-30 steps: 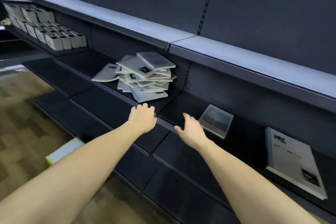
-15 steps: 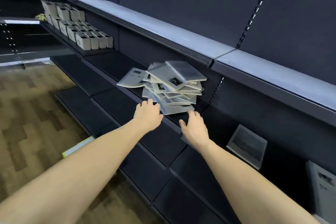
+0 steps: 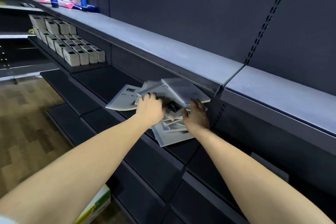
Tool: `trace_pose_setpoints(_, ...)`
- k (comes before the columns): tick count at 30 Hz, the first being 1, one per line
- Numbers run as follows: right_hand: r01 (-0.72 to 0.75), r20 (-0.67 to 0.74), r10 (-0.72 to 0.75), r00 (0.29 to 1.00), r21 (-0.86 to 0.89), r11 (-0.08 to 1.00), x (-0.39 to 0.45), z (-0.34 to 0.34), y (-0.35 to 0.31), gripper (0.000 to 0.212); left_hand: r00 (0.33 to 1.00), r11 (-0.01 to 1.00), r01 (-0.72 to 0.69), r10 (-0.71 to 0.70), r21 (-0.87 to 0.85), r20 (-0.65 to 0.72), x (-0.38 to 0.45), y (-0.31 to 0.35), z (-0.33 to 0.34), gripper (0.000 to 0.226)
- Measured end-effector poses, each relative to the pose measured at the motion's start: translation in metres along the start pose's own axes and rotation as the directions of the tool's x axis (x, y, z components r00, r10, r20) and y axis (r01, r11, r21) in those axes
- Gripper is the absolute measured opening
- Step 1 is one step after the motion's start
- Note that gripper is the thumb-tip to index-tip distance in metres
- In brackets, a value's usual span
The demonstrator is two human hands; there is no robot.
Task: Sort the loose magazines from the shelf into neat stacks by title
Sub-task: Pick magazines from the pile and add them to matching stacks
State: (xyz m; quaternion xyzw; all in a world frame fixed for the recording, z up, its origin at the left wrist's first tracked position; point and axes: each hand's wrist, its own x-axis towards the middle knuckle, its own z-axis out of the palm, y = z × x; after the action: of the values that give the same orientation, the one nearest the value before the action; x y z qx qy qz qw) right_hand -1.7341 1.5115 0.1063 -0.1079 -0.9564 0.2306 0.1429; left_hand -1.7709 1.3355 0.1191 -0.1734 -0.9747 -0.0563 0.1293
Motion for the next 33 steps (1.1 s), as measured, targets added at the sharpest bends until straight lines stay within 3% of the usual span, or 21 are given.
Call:
trace_pose_setpoints(4,0.027,-0.019,-0.029,0.999,-0.113,0.993,0.020,0.011,0.000,0.060,0.995,0.994,-0.102,0.102,-0.048,0.009,0.019,-0.001,0.012,0.041)
trace_pose_setpoints(7,-0.003,-0.039,-0.003,0.999,-0.149,0.989,0.031,0.017,-0.004,0.055,0.995,0.991,-0.099,0.101,-0.090,0.017,0.039,-0.004,0.018,0.037)
trace_pose_setpoints(11,-0.001,-0.286,-0.045,0.957,-0.159,0.987,0.030,0.024,-0.020,0.042,0.992,0.985,-0.090,0.102,-0.146,0.076,0.060,-0.004,0.026,0.044)
trace_pose_setpoints(14,0.033,-0.423,-0.074,0.903,-0.103,0.994,0.031,0.019,-0.038,0.032,0.997,0.973,-0.075,0.072,-0.219,-0.022,0.068,-0.009,0.033,0.049)
trace_pose_setpoints(16,-0.037,-0.443,-0.018,0.896,-0.116,0.993,0.038,0.018,-0.046,0.032,0.996,0.977,-0.078,0.067,-0.198,-0.062,0.074,-0.013,0.035,0.049)
trace_pose_setpoints(18,-0.264,-0.367,0.210,0.906,-0.104,0.959,0.046,0.021,-0.045,0.052,0.996,0.977,-0.082,0.076,-0.199,-0.037,0.080,-0.016,0.036,0.051)
trace_pose_setpoints(20,-0.534,-0.191,0.526,0.829,0.015,0.846,0.049,0.023,-0.042,0.084,0.995,0.971,-0.094,0.095,-0.221,-0.009,0.083,-0.023,0.037,0.053)
trace_pose_setpoints(22,-0.619,-0.076,0.625,0.777,0.086,0.780,0.047,0.026,-0.039,0.097,0.993,0.973,-0.115,0.114,-0.199,-0.013,0.085,-0.027,0.041,0.054)
trace_pose_setpoints(25,-0.604,-0.115,0.605,0.788,0.046,0.796,0.039,0.022,-0.036,0.091,0.992,0.983,-0.118,0.123,-0.137,0.028,0.087,-0.025,0.038,0.045)
trace_pose_setpoints(30,-0.669,-0.106,0.687,0.719,0.166,0.725,0.022,0.004,-0.020,0.076,0.972,0.955,-0.201,0.222,-0.219,0.079,0.089,-0.010,0.027,0.041)
trace_pose_setpoints(33,-0.677,-0.004,0.758,0.652,0.446,0.585,-0.002,-0.005,-0.015,0.050,0.971,0.947,-0.199,0.225,-0.254,0.081,0.083,0.003,0.022,0.039)
